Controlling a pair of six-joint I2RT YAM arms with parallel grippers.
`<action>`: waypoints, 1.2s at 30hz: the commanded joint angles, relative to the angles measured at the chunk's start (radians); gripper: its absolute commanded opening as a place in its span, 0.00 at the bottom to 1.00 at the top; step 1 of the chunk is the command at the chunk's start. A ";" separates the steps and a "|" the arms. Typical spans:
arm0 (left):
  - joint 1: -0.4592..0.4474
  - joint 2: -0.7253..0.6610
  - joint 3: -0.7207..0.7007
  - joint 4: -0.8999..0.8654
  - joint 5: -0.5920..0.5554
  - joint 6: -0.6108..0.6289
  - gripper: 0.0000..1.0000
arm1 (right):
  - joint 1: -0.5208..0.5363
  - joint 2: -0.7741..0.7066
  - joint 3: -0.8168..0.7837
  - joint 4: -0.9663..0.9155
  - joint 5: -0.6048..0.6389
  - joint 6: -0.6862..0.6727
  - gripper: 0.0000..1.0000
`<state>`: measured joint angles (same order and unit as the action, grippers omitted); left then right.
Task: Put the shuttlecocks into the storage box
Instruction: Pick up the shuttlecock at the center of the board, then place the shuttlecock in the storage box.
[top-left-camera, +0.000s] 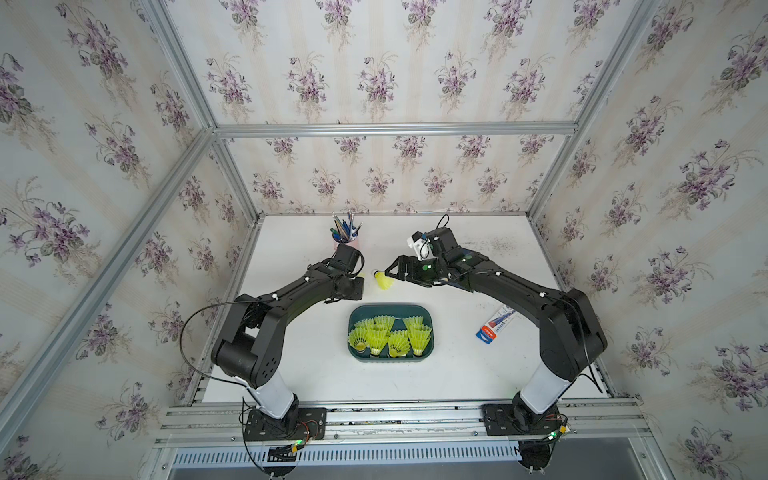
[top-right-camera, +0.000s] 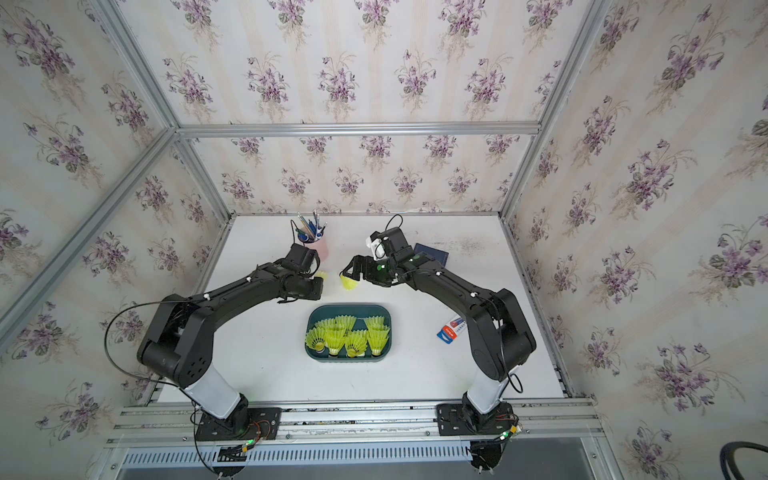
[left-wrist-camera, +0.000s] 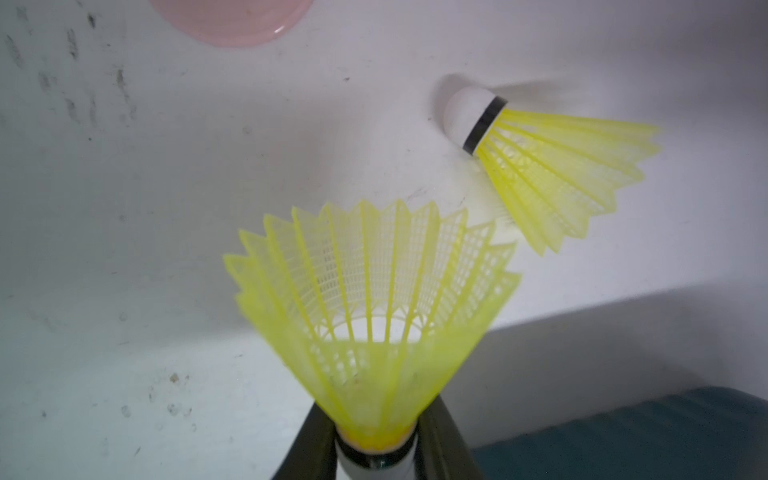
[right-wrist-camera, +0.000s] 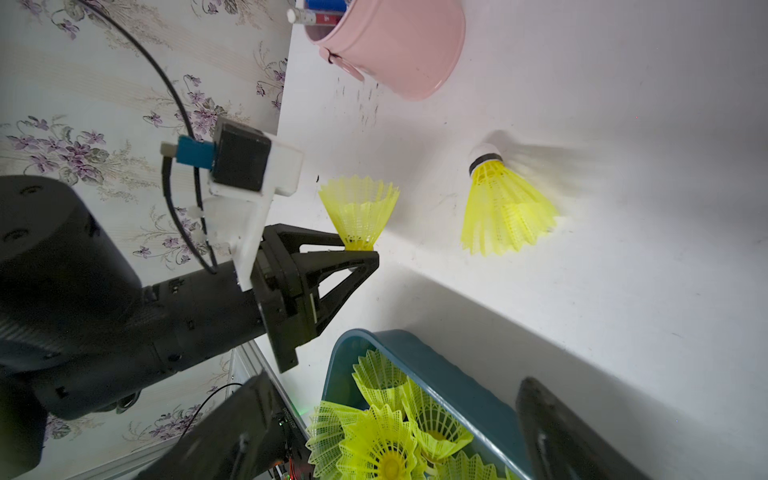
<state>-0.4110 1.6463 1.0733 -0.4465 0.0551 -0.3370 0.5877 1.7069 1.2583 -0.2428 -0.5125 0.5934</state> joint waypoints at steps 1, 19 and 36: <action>-0.009 -0.075 -0.013 -0.077 -0.006 -0.053 0.22 | -0.001 -0.026 -0.006 -0.028 0.002 -0.025 0.94; -0.202 -0.567 -0.198 -0.350 0.021 -0.392 0.22 | 0.147 -0.210 -0.077 -0.146 0.075 -0.082 0.93; -0.338 -0.539 -0.246 -0.330 -0.042 -0.557 0.24 | 0.248 -0.319 -0.200 -0.139 0.112 -0.040 0.93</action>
<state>-0.7467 1.0935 0.8185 -0.7872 0.0406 -0.8711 0.8326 1.3922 1.0618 -0.3862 -0.4053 0.5476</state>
